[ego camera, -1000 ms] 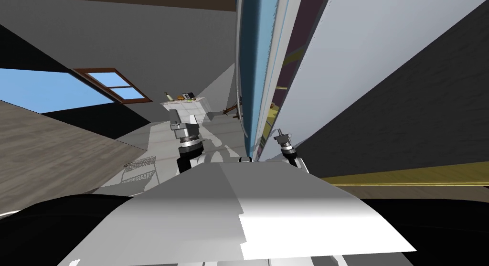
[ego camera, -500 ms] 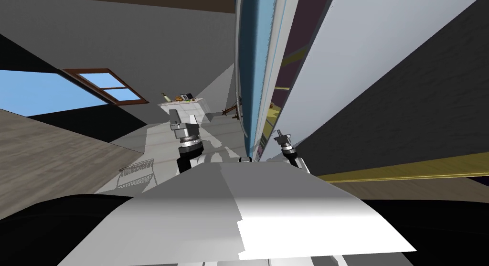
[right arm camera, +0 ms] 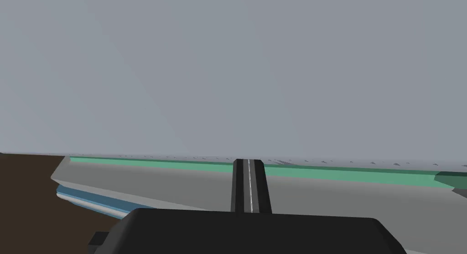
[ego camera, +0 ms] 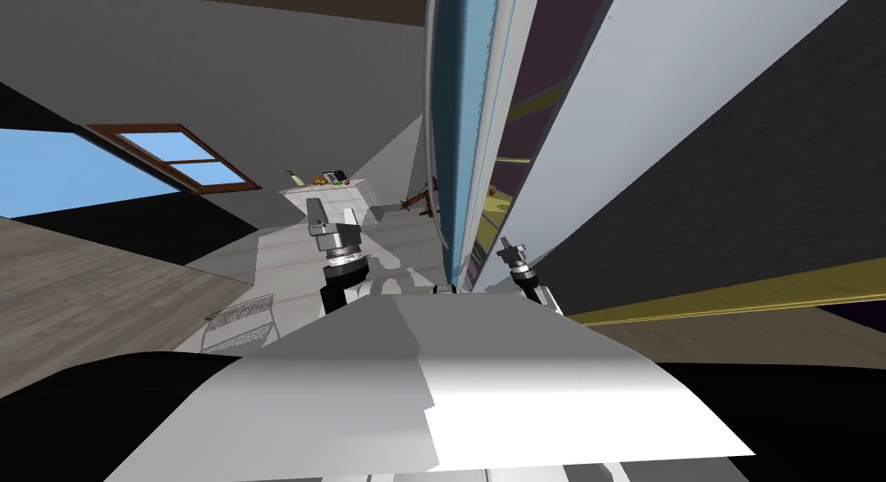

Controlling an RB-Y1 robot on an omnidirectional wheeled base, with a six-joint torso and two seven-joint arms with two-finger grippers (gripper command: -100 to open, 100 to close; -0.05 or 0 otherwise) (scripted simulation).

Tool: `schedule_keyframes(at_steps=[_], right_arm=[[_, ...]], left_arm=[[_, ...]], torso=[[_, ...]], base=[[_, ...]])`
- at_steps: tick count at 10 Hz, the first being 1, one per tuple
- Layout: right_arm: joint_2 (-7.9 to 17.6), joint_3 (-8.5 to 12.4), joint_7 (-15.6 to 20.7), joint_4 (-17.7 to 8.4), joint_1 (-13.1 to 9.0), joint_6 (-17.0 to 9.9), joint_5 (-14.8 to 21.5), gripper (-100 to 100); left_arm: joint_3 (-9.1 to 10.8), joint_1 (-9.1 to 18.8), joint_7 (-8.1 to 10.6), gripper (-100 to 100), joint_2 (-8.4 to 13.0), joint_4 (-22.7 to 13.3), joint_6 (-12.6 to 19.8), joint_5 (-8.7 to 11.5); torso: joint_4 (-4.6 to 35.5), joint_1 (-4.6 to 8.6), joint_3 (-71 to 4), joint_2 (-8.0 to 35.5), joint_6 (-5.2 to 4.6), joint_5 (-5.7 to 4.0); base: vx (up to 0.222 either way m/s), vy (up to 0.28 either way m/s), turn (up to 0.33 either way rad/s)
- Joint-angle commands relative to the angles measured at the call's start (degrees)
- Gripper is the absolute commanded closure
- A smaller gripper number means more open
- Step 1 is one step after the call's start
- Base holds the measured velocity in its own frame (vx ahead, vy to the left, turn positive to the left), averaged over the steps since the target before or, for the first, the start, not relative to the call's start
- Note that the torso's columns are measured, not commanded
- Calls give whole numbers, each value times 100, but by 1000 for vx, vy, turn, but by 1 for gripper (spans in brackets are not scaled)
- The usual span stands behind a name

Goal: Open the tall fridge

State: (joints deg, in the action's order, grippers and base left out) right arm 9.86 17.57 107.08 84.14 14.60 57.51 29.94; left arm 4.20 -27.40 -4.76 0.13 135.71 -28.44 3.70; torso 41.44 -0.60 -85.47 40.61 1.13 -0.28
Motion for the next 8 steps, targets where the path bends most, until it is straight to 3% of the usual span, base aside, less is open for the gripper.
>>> schedule_keyframes(at_steps=[1,3,5,8], right_arm=[[-43,-68,448,-274,-71,14,177,-100],[-110,-39,782,-458,-128,60,264,-100],[-110,-39,782,-458,-128,60,264,-100],[-232,-12,1091,-630,-182,102,344,-100]], left_arm=[[0,0,0,0,0,0,0,0],[0,0,0,0,0,0,0,0],[0,-1,0,0,0,1,-1,0],[0,0,0,0,0,0,0,0]], torso=[[-1,3,-1,-2,2,-2],[-6,-9,-9,-17,20,-4],[53,37,44,92,-84,24],[92,70,107,192,-114,25]], base=[[9,103,-72],[2,80,-16],[-4,74,40],[6,53,-35]])
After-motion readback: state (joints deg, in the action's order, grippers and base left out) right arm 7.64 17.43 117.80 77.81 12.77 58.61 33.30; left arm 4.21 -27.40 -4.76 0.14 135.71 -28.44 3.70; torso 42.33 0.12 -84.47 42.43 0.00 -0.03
